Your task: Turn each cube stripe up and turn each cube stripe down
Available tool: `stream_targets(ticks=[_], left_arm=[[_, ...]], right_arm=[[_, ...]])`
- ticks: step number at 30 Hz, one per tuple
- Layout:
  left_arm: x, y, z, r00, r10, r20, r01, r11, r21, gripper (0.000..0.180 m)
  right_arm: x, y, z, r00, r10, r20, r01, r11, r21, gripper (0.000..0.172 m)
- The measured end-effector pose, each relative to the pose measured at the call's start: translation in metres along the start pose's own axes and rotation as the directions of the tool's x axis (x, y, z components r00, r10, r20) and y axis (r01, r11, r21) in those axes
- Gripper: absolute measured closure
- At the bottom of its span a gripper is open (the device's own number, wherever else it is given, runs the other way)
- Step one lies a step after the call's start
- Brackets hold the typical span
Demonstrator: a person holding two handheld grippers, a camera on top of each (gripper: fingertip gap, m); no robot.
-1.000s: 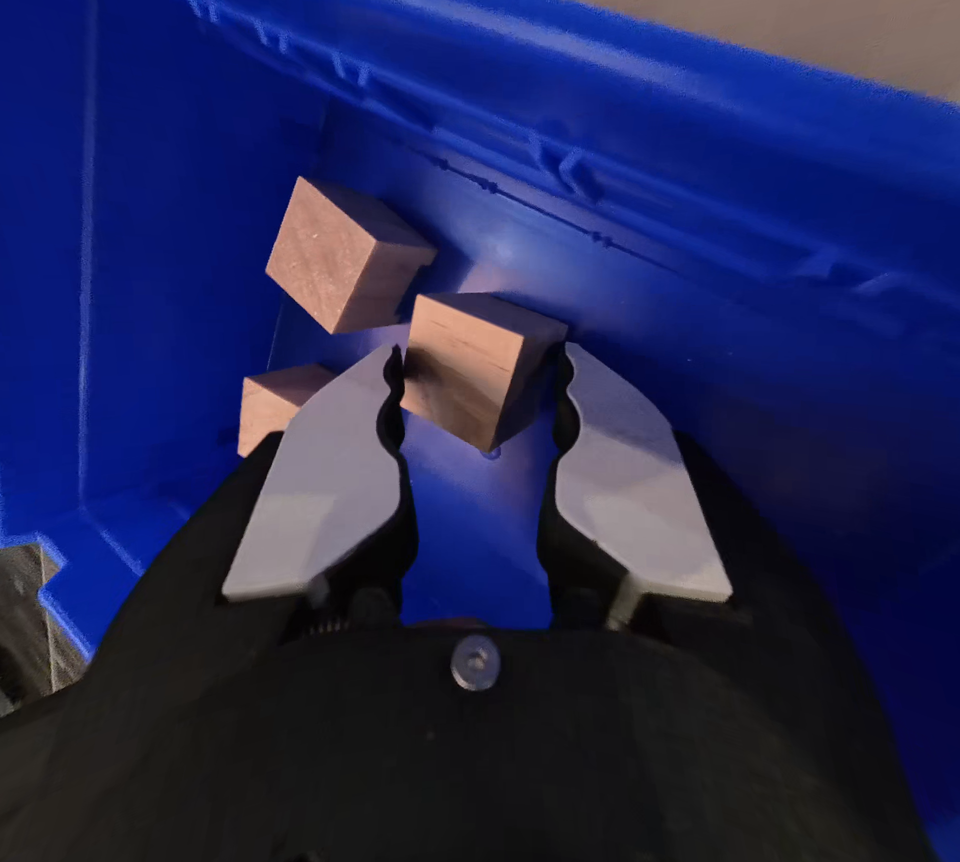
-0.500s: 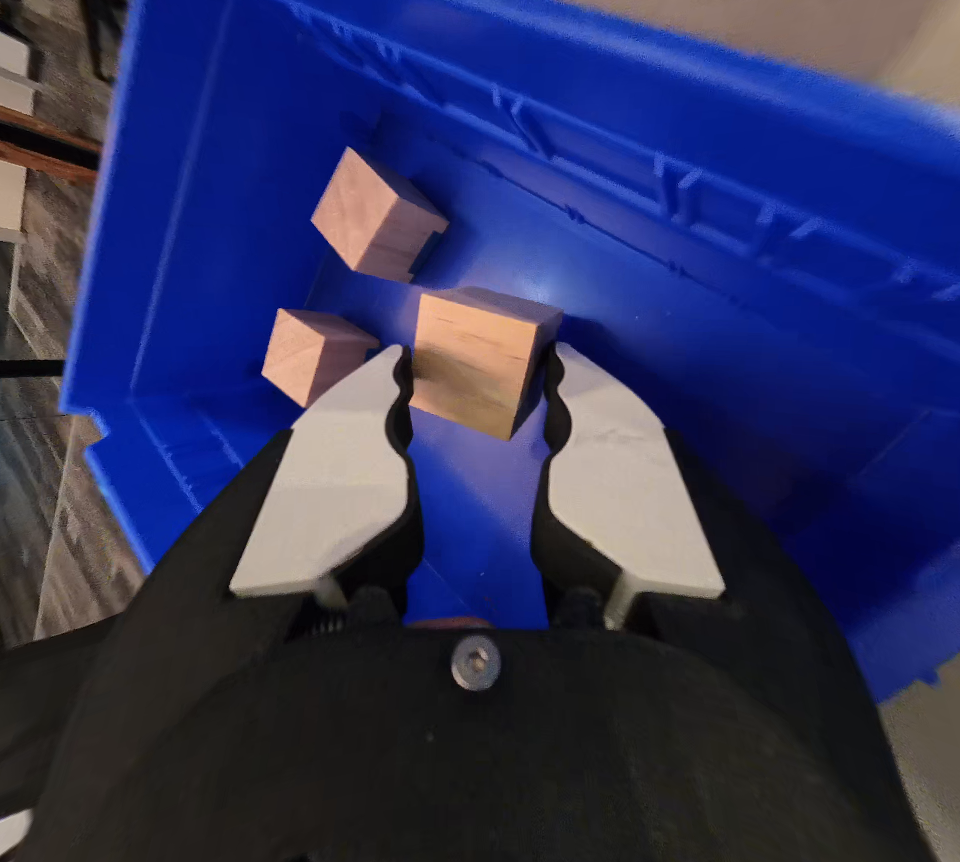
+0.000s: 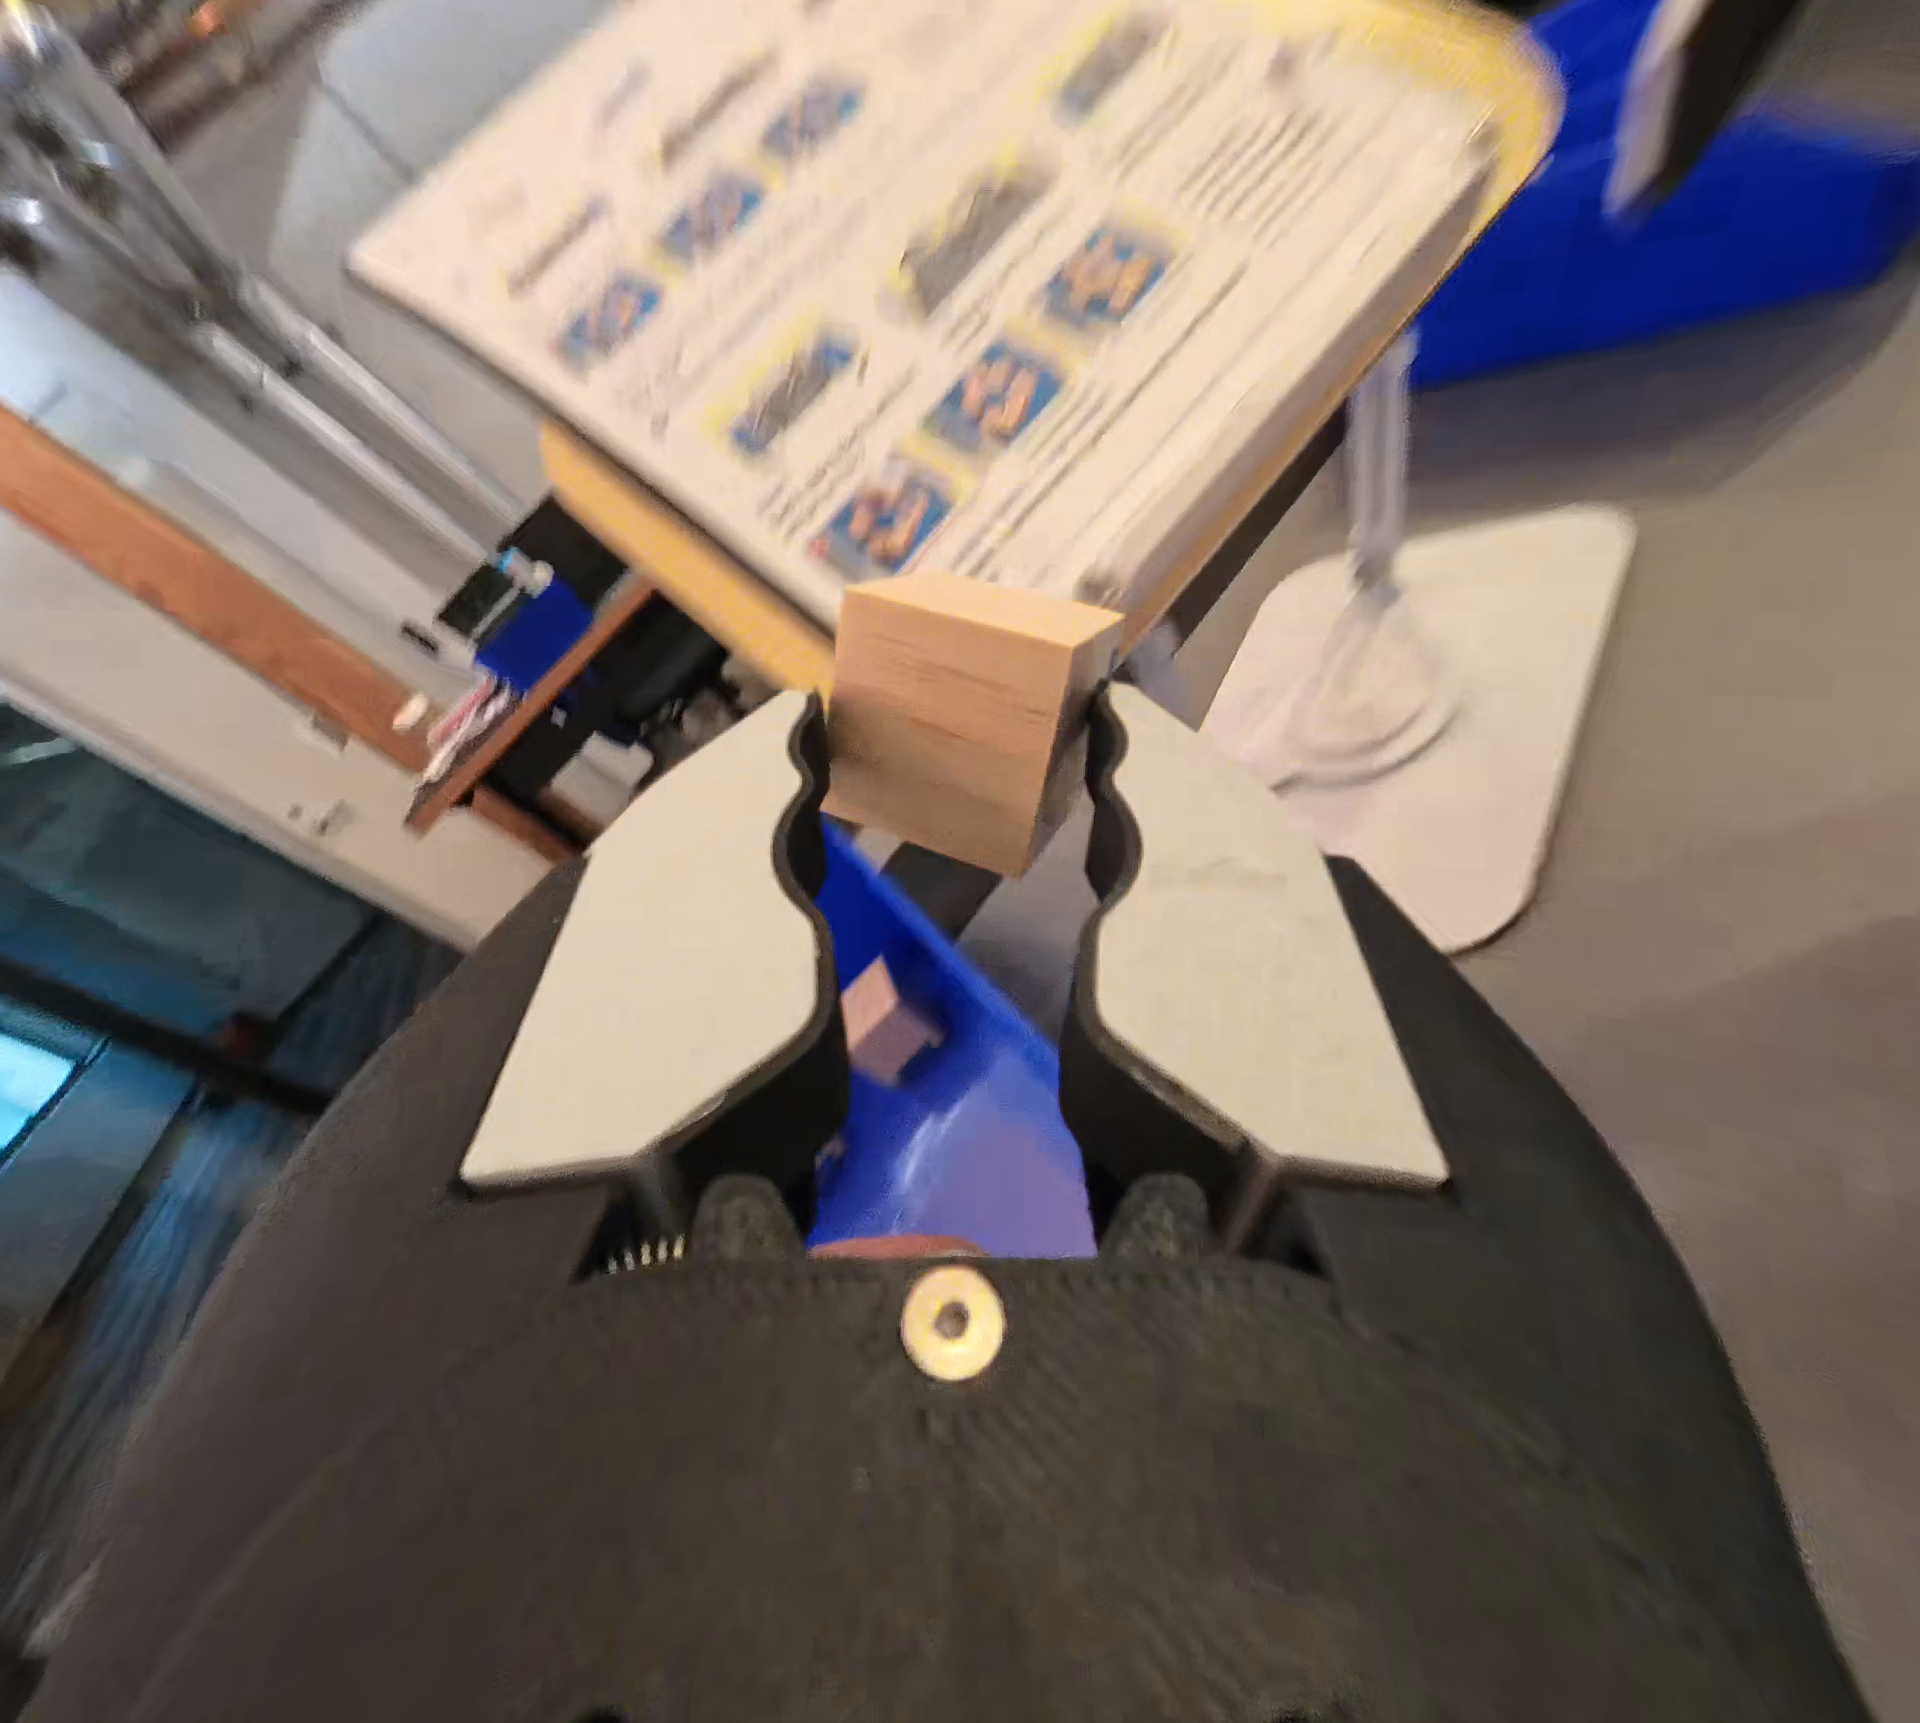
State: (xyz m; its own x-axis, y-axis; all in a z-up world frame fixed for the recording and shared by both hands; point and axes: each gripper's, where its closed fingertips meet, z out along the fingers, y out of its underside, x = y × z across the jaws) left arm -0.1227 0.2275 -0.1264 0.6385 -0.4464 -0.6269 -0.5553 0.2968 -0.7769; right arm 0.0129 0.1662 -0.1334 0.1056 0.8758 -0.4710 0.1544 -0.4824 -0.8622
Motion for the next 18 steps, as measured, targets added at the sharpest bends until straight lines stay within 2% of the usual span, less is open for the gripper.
stream_targets(ticks=[3, 7, 12, 13, 15, 18], left_arm=[[0.029, -0.057, -0.013, 1.0, 0.021, -0.022, -0.017, 0.988, 0.151, 0.133], [0.064, -0.106, -0.025, 0.997, 0.02, -0.08, 0.004, 0.957, 0.291, 0.133], [0.094, -0.13, -0.029, 0.992, 0.006, -0.129, 0.043, 0.928, 0.37, 0.134], [0.098, -0.133, -0.029, 0.99, -0.005, -0.141, 0.059, 0.924, 0.378, 0.133], [0.1, -0.134, -0.028, 0.99, -0.019, -0.14, 0.072, 0.92, 0.386, 0.133], [0.104, -0.134, -0.027, 0.986, -0.035, -0.162, 0.097, 0.914, 0.394, 0.133]], right_arm=[[-0.008, -0.006, 0.017, 0.985, 0.108, 0.135, -0.117, 0.991, 0.059, 0.104], [-0.026, -0.014, 0.023, 0.923, 0.203, 0.327, -0.253, 0.96, 0.117, 0.097], [-0.058, -0.013, 0.025, 0.825, 0.232, 0.515, -0.323, 0.942, 0.092, 0.098], [-0.063, -0.014, 0.023, 0.806, 0.235, 0.543, -0.336, 0.937, 0.093, 0.101], [-0.072, -0.017, 0.017, 0.769, 0.222, 0.6, -0.346, 0.933, 0.098, 0.122], [-0.076, -0.015, 0.013, 0.763, 0.209, 0.612, -0.332, 0.939, 0.092, 0.126]])
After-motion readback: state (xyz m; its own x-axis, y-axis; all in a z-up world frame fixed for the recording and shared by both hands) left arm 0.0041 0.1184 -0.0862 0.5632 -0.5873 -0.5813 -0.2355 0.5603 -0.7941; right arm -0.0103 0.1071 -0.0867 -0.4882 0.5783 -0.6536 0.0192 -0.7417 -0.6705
